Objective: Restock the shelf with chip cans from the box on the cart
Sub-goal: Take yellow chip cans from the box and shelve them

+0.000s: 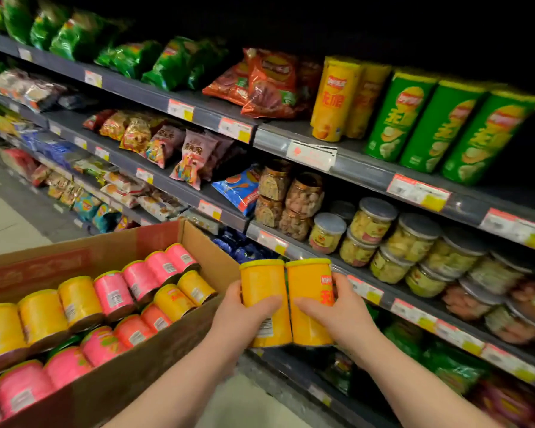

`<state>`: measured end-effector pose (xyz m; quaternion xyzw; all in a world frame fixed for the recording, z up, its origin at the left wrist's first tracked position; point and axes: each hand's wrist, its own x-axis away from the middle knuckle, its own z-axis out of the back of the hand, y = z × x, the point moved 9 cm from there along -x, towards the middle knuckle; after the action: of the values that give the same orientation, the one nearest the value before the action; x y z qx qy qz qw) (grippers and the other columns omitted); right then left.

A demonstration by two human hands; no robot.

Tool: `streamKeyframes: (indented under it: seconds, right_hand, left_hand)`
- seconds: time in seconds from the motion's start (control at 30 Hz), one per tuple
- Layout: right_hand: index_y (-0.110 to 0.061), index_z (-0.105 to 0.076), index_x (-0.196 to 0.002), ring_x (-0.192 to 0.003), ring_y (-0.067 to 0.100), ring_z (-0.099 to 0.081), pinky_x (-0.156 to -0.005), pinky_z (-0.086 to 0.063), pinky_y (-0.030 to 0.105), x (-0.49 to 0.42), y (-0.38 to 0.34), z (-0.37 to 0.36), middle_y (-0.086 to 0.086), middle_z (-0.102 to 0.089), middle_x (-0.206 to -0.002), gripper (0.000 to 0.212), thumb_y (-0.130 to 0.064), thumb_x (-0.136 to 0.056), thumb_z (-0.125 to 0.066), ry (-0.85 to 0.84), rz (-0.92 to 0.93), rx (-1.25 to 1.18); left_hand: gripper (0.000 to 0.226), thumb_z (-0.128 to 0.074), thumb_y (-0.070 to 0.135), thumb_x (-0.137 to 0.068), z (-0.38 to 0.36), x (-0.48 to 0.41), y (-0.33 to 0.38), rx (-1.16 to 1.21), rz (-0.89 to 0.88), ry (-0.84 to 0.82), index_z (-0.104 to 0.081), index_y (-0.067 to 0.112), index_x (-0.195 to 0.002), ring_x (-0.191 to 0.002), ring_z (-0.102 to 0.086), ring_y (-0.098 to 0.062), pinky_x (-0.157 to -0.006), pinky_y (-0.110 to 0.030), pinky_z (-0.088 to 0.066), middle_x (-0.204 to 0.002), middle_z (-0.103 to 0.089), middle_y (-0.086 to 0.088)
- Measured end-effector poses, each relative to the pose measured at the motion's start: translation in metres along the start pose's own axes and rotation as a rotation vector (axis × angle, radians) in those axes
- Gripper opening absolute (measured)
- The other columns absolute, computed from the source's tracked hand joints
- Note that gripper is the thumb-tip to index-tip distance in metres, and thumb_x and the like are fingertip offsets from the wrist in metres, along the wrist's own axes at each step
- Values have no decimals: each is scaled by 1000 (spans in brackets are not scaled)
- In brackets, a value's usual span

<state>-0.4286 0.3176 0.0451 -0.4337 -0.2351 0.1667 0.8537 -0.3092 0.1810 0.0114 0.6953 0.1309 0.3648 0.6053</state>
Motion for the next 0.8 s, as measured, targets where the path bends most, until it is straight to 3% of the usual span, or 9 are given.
streamKeyframes:
  seconds: [0.13, 0.27, 0.43, 0.57, 0.67, 0.8]
  right_hand:
    - [-25, -33, -140, -101, 14, -53, -88, -48, 32, 23, 40, 75, -6, -50, -116, 81, -38, -74, -77, 78, -51, -40]
    - [-34, -35, -117, -97, 14, -55, -88, -50, 37, 47, 75, 140, -13, -50, -101, 59, -39, -75, -76, 136, -66, -71]
    - [-32, -37, -124, -95, 13, -57, -81, -50, 32, 74, 111, 210, -10, -54, -107, 66, -40, -73, -77, 214, -52, -102]
    - [-35, -38, -119, -84, 0, -54, -66, -45, 22, 92, 127, 257, -17, -52, -98, 59, -35, -74, -77, 251, 3, -134]
    - [-39, -34, -107, -82, -3, -52, -69, -46, 24, 99, 134, 283, -19, -50, -95, 54, -33, -75, -77, 262, 34, -180]
    - [-38, -35, -111, -87, 0, -55, -76, -49, 26, 97, 129, 309, -22, -52, -97, 57, -32, -74, -78, 276, 72, -203]
  left_hand:
    - [53, -74, 30, -80, -83, 17, -1, -31, 7, -134, -43, 28, -123, -94, -63, -15, -75, -32, -53, -107, -60, 6]
    - [47, -73, 31, -81, -154, 40, 1, -68, -9, -204, -42, 32, -117, -93, -62, -14, -75, -33, -52, -104, -59, 8]
    - [39, -71, 29, -83, -228, 76, 8, -51, -52, -259, -42, 34, -108, -85, -59, -7, -60, -22, -46, -98, -58, 12]
    - [49, -73, 32, -80, -274, 97, 14, -46, -71, -295, -41, 34, -117, -91, -61, -11, -67, -28, -50, -104, -59, 10]
    - [49, -73, 33, -80, -298, 107, 23, -48, -99, -317, -43, 33, -118, -94, -62, -13, -69, -29, -52, -107, -61, 8]
    - [52, -73, 35, -78, -318, 110, 44, -58, -148, -335, -42, 36, -119, -97, -62, -15, -78, -34, -54, -110, -60, 8]
